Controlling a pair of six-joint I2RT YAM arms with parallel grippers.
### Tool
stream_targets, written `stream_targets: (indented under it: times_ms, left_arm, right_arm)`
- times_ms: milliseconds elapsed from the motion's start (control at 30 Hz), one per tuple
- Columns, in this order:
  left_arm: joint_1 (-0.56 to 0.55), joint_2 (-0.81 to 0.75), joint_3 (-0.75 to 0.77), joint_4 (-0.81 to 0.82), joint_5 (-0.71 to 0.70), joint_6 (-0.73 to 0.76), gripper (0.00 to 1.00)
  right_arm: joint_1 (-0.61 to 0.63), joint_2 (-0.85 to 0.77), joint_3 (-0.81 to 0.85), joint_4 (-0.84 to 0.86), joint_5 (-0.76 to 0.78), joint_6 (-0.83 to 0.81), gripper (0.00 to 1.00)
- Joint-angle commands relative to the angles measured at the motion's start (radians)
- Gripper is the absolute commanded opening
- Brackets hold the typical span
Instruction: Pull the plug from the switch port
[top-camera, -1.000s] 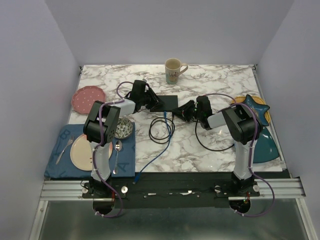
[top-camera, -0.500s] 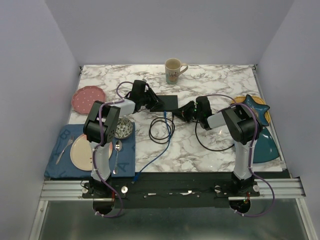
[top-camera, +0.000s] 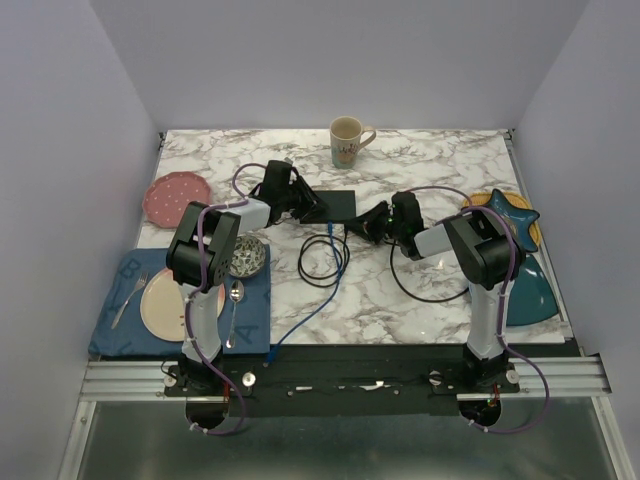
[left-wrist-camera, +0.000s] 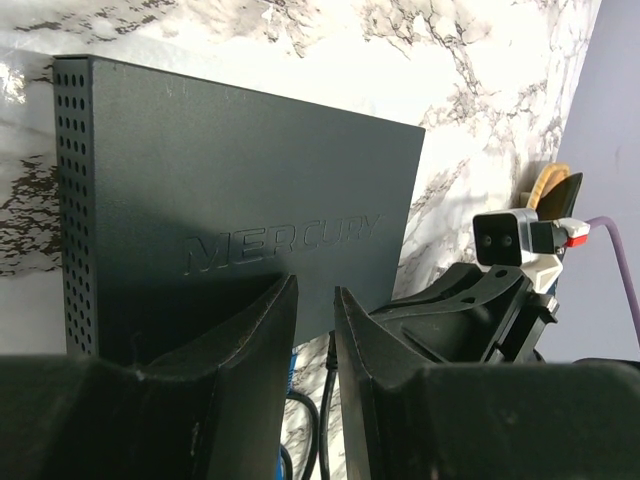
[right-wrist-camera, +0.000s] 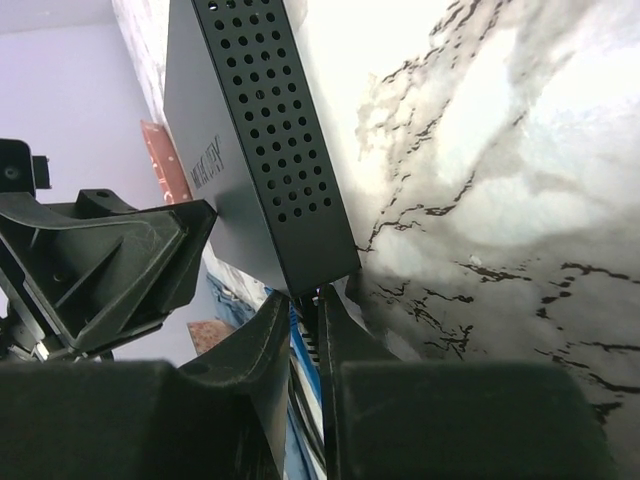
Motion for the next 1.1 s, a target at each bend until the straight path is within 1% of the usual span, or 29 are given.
stream_targets:
  times_ms: [0, 133, 333, 600, 767, 1067]
  left_arm:
    - [0.004, -0.015, -0.060, -0.110, -0.016, 0.015, 0.38]
    - [-0.018, -0.061, -0.134, -0.046, 0.029, -0.019, 0.38]
    - [-0.064, -0.066, -0.162, -0.004, 0.047, -0.045, 0.38]
    - [-0.073, -0.018, -0.129, 0.037, 0.050, -0.082, 0.38]
    - [-0.073, 0.000, -0.089, 0.028, 0.041, -0.090, 0.38]
    - [-0.073, 0.026, -0.082, 0.032, 0.031, -0.107, 0.38]
  right_arm:
    - [0.001, -0.005, 0.003, -0.068, 0.062, -0.044, 0.01]
    - [0.001, -0.011, 0.007, -0.074, 0.062, -0.070, 0.01]
    - [0.001, -0.013, 0.023, -0.109, 0.049, -0.105, 0.01]
    - [-0.001, -0.014, 0.028, -0.129, 0.025, -0.133, 0.01]
    - [0.001, -0.010, 0.037, -0.141, -0.026, -0.163, 0.01]
    - [0.014, -0.049, -0.029, -0.155, -0.086, -0.209, 0.01]
